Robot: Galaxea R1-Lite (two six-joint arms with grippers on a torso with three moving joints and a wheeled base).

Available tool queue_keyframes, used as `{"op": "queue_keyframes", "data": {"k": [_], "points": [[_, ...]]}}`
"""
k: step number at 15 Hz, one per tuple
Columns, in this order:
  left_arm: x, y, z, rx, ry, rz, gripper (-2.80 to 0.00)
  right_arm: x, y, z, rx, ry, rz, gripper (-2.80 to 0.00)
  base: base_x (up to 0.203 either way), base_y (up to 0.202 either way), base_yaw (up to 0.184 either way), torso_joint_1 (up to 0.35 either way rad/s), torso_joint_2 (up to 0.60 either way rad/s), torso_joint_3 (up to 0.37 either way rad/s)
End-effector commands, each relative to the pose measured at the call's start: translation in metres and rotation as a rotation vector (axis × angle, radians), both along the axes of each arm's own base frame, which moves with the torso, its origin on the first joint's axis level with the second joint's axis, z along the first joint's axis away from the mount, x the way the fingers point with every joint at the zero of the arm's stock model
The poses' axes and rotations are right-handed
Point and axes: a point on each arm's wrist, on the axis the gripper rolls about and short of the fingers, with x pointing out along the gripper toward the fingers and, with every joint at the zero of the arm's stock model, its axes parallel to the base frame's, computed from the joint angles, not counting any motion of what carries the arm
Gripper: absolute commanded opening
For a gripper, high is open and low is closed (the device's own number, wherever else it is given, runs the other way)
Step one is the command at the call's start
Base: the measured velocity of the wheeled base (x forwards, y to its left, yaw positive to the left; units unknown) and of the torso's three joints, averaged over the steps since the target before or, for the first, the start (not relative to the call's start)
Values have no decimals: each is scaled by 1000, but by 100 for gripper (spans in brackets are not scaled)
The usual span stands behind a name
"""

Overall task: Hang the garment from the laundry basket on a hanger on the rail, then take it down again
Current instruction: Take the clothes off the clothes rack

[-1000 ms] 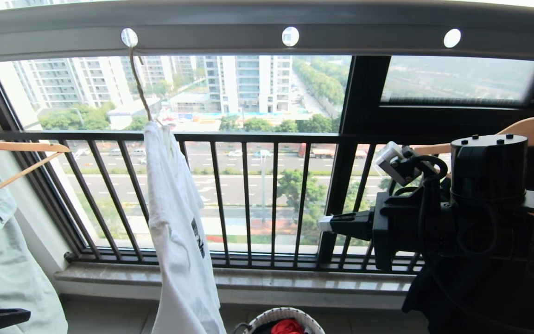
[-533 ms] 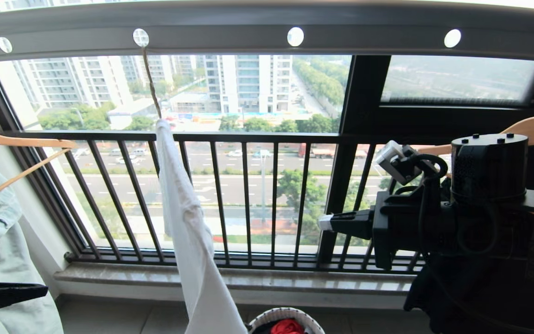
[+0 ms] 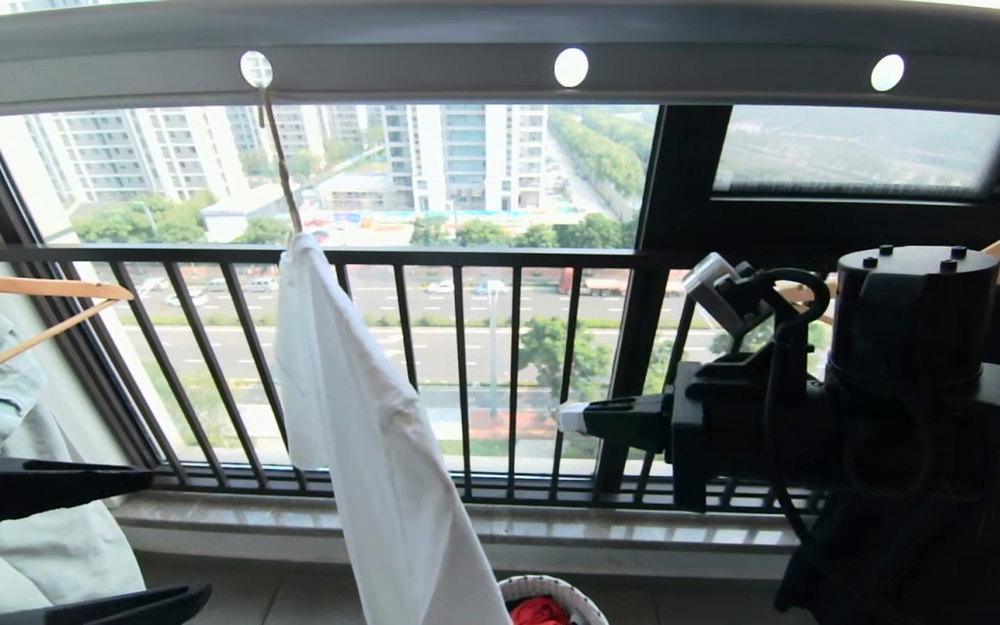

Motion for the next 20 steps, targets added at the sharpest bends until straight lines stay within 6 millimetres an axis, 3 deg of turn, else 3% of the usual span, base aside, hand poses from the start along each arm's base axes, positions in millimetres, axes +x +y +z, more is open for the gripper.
{"op": "queue_keyframes", "data": {"k": [1, 6, 7, 10, 14, 20], "points": [[2, -3, 0, -20, 10, -17, 0, -9, 20, 4, 49, 17, -6, -280, 0, 0, 0, 0, 0, 0], [-10, 1, -7, -25, 6, -17, 0, -35, 47, 12, 72, 10, -18, -280, 0, 0, 0, 0, 0, 0], [-14, 2, -6, -30, -8, -16, -280, -37, 49, 11, 69, 12, -17, -280, 0, 0, 0, 0, 0, 0], [-35, 12, -4, -49, -68, 3, -280, -37, 49, 10, 65, 15, -15, -280, 0, 0, 0, 0, 0, 0], [-69, 28, -18, -46, -80, 138, -280, -49, 59, 10, 64, 14, 19, -280, 0, 0, 0, 0, 0, 0], [-68, 28, -17, -30, -87, 182, -280, -66, 71, 8, 53, 13, 43, -280, 0, 0, 0, 0, 0, 0]]}}
